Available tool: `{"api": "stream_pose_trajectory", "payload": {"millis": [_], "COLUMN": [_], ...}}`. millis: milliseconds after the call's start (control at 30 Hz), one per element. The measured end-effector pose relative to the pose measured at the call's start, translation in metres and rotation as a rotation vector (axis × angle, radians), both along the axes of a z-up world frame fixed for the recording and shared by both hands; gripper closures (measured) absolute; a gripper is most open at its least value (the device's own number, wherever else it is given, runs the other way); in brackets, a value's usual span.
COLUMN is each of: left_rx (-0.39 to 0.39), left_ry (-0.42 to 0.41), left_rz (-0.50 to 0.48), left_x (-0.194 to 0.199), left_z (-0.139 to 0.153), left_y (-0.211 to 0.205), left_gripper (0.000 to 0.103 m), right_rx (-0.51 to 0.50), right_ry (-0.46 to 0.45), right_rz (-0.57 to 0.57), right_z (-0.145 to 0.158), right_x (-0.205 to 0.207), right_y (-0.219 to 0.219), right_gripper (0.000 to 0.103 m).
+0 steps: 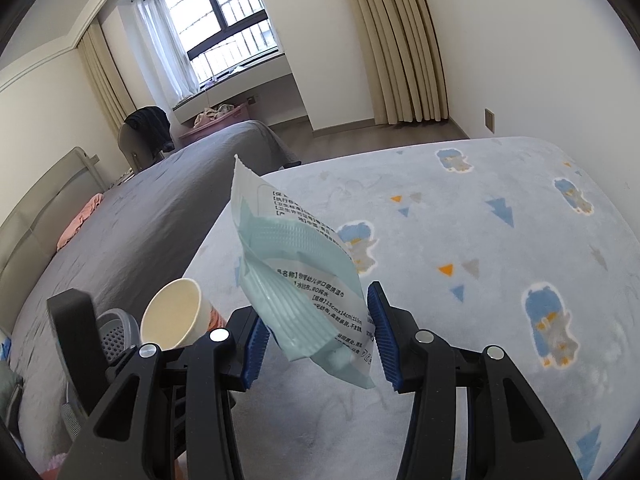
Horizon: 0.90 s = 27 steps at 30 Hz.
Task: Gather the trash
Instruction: 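Carry the paper cup and snack bag over the wastebasket with both grippers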
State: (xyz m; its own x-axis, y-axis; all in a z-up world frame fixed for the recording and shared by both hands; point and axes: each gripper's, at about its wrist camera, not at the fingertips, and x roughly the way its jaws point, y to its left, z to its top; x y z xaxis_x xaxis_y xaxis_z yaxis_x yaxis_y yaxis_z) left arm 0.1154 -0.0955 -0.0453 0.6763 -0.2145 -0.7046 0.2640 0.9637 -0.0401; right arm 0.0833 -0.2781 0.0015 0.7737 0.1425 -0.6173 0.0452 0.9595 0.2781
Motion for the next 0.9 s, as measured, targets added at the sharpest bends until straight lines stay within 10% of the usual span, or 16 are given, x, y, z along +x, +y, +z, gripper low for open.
{"api": "stream_pose_trajectory", "payload": {"millis": [900], "left_rx": [0.107], "left_ry": [-0.079], "left_rz": [0.319], "left_x": [-0.078], "left_z": [0.060], "left_y": [0.253], "left_gripper": [0.045], "right_rx": [0.019], "right_ry": [0.073], "right_rz": [0.413], "right_z": [-0.001], "right_x": [0.002], "right_y": [0.232], "right_gripper": [0.057]}}
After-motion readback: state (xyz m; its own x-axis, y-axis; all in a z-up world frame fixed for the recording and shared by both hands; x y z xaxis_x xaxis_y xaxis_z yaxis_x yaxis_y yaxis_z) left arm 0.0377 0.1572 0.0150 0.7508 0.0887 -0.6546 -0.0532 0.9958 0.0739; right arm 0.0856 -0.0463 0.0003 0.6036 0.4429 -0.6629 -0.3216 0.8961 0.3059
